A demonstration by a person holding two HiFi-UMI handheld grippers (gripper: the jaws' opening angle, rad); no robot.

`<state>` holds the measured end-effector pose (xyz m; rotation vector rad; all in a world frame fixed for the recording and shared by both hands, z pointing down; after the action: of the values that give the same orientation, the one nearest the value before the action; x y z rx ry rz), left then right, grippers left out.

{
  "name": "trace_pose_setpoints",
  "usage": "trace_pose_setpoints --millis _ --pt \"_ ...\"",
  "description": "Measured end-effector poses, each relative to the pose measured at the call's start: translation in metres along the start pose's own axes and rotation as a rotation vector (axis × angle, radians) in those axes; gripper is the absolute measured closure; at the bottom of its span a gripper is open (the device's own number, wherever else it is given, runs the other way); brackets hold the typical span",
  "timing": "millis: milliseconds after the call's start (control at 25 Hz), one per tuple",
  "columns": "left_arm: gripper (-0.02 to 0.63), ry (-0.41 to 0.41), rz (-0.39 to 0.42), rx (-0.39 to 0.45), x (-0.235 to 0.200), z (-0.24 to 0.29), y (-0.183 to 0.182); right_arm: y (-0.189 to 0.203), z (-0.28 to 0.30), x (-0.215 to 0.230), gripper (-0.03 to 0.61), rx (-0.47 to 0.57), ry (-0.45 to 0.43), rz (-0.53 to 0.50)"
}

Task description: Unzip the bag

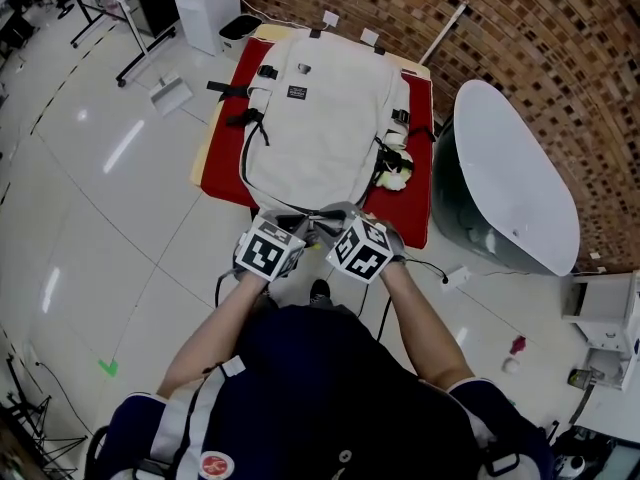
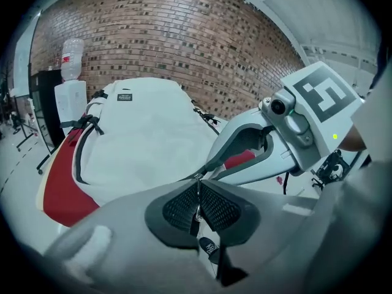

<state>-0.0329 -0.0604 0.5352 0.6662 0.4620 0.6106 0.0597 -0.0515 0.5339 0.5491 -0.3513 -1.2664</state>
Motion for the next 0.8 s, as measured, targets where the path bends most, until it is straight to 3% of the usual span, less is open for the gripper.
trace_pose_setpoints --millis 280,440,600,800 --pt "0.598 0.03 0.011 0.001 -0.001 -0.002 -0.003 -0.002 0.002 0.003 0.527 -0.044 0.048 -0.067" --pt "0.598 0.042 0.01 -0.001 -0.003 -0.003 -0.004 -0.003 0.003 0.003 0.52 -0.059 0.011 -0.072" --pt "0.598 0.053 0.004 0.001 -0.003 -0.002 -0.005 0.002 0.012 -0.003 0.509 -0.122 0.019 -0.145" --pt "0.598 0.084 -0.03 0.006 -0.003 -0.004 -0.005 0.006 0.018 -0.005 0.549 -0.162 0.054 -0.203"
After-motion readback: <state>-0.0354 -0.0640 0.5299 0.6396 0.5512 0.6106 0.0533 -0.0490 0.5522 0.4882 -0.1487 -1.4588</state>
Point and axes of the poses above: the fingertips, and each gripper's own axes: z forward along the fingers, x to its right, y out of its underside, the point moved 7 cm from there along -z, backward along the fingers, and after that the axes turned 5 degrees about -y, right-handed, at the moved point
